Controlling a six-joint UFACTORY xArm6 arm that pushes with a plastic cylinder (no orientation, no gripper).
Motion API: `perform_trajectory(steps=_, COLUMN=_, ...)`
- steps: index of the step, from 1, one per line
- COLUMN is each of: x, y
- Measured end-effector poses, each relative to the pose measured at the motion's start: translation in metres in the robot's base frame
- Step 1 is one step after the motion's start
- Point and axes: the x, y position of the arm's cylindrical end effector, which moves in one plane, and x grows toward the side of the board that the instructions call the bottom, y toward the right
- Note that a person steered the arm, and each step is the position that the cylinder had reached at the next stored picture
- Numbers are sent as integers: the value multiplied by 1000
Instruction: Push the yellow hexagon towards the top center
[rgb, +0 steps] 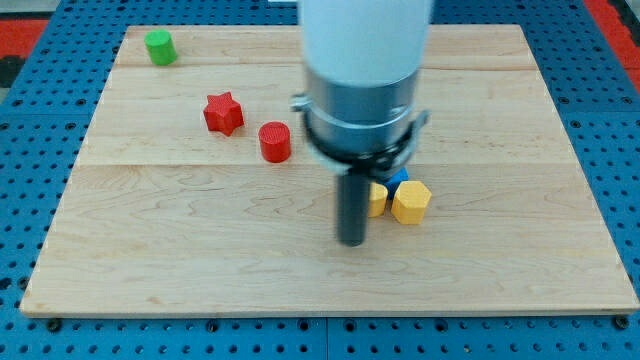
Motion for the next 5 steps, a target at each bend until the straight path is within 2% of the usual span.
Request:
perform_trajectory(steps=1, x=-51, y=76)
perform_trajectory(steps=2, x=-50, y=79)
perform_trajectory(steps=3, x=-22, y=92)
perform_trajectory(steps=5, x=-84, y=117)
